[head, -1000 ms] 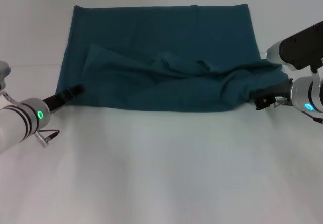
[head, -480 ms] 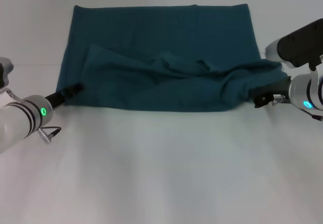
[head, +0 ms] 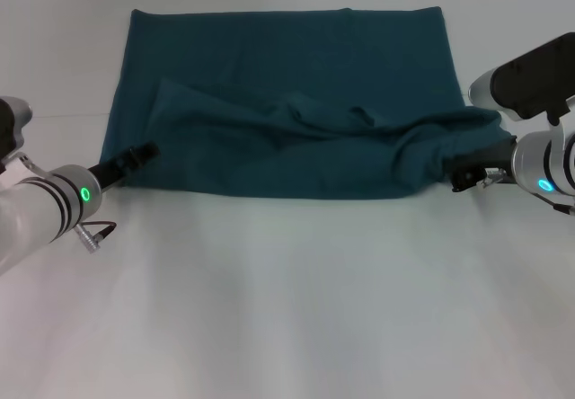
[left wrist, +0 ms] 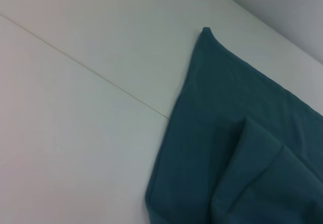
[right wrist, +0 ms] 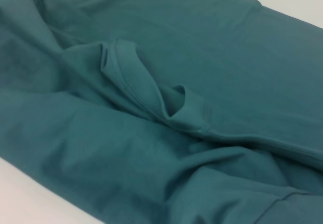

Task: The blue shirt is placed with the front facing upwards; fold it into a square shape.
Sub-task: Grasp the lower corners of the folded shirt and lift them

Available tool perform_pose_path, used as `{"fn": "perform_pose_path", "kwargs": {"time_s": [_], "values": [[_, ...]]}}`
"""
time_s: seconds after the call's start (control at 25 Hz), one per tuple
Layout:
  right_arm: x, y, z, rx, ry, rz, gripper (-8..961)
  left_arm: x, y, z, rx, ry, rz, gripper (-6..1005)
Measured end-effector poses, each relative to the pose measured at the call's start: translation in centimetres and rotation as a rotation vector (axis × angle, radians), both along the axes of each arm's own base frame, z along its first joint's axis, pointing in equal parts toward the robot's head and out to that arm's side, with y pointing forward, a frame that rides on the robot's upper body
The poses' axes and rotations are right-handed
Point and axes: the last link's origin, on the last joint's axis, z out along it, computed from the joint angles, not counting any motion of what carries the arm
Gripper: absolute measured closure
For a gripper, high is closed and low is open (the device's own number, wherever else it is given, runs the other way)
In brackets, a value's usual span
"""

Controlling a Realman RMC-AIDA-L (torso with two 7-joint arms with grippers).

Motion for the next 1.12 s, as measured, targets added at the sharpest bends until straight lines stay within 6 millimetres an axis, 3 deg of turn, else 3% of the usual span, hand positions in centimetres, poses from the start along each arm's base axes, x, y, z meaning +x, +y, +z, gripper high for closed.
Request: {"fn": "perform_pose_path", "kwargs": {"time_s": [0.56, 1.12], "values": [[-0.2, 0.2, -0.1, -0.002, -0.004, 0.007, 929, 0.3, -0.1, -1.1, -0.053, 0.031, -0.005, 98], [0.0, 0.2, -0.3, -0.010, -0.005, 0.002, 929, 0.0, -0.1, -0.8, -0.045, 0.059, -0.016, 691]]}}
